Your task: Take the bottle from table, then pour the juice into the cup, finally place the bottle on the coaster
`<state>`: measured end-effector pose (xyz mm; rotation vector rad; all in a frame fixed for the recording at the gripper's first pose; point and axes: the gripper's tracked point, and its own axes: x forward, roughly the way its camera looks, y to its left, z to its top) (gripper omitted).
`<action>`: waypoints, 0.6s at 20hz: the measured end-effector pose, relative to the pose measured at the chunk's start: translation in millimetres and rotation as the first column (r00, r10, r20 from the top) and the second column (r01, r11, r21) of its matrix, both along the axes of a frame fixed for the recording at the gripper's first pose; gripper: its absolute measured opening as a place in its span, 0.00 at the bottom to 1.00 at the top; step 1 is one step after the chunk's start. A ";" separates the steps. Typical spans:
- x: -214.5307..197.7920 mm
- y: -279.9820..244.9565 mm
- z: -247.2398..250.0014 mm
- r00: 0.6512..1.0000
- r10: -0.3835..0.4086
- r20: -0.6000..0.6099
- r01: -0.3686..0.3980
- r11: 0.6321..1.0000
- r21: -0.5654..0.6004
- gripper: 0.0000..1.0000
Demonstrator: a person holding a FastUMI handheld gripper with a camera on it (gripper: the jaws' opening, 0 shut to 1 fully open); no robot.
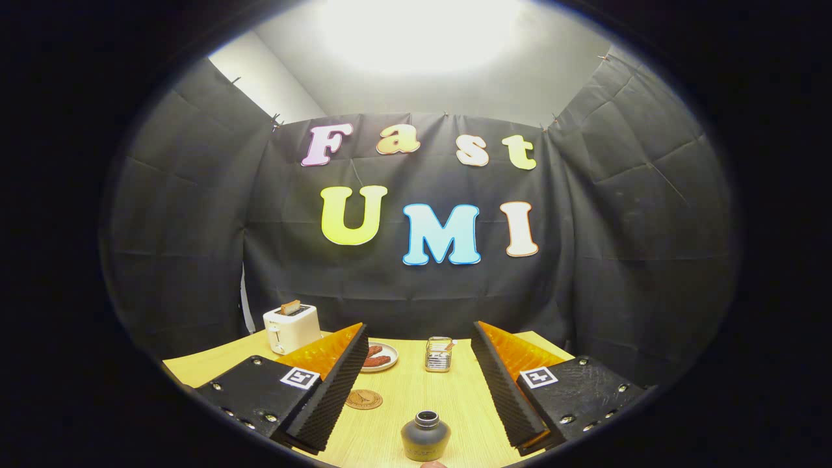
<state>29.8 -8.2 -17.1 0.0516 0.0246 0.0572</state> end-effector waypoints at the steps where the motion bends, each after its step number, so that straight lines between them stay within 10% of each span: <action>1: -0.6 -0.5 -2.2 1.000 0.000 -0.002 0.000 1.000 0.002 0.97; 12: 2.3 -1.7 -51.5 0.998 0.049 -0.049 -0.048 0.999 0.006 0.97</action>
